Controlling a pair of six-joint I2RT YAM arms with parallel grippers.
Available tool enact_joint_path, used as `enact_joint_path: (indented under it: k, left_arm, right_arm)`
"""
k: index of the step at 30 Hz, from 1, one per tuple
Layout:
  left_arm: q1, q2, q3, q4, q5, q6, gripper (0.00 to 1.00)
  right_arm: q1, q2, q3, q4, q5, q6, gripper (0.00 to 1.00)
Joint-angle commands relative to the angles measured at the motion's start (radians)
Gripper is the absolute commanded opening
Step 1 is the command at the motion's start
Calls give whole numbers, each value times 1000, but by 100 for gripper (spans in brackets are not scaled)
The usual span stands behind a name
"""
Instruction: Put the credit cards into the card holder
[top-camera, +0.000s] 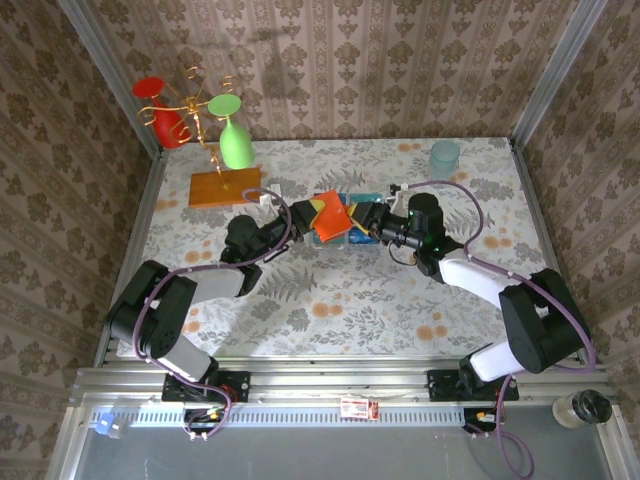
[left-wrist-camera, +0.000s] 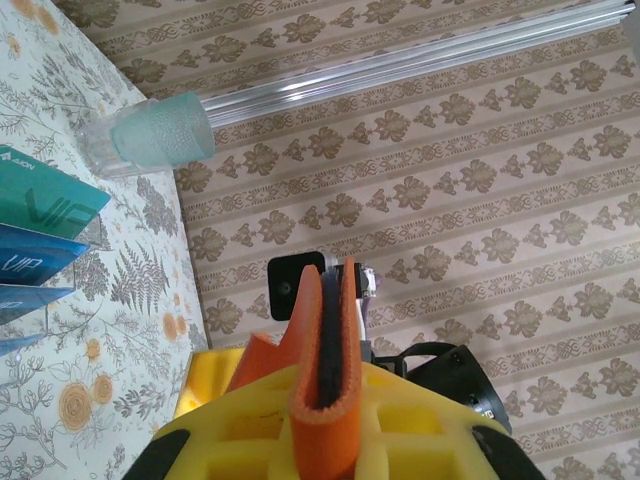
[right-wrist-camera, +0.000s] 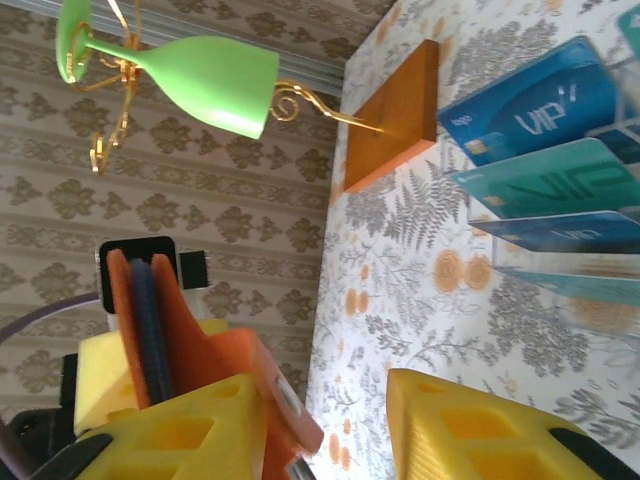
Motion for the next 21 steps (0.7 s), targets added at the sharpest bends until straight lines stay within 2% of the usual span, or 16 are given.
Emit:
enact_joint_path:
  k: [1,8,13,14,16,18,19,21]
  left_arm:
    - [-4,-2,32,64,12,-16,0]
    - [-7,4,42,67,10,-17,0]
    - [-13,14,53,67,9,-18,0]
    - [-15,15,54,67,10,-18,0]
    - [-17,21,58,67,12,-18,0]
    - [-17,26,58,67,10,-16,0]
    - [-17,28,56,68,11,-17,0]
    - [-17,33,55,68,11,-16,0]
  right_arm:
    - [-2,31,-13,153,-76,73,39]
    - [-2,90,-19,346,-155,193,36]
    - [-1,132,-13,474,-192,274,16]
    - [-2,141,-13,494,-196,288,14]
    - [-2,151,-11,521,-204,308,15]
    - [0,157,-8,530,-212,316,25]
    - [1,159,-7,537,-216,318,24]
    - [1,158,-10,546,-222,319,10]
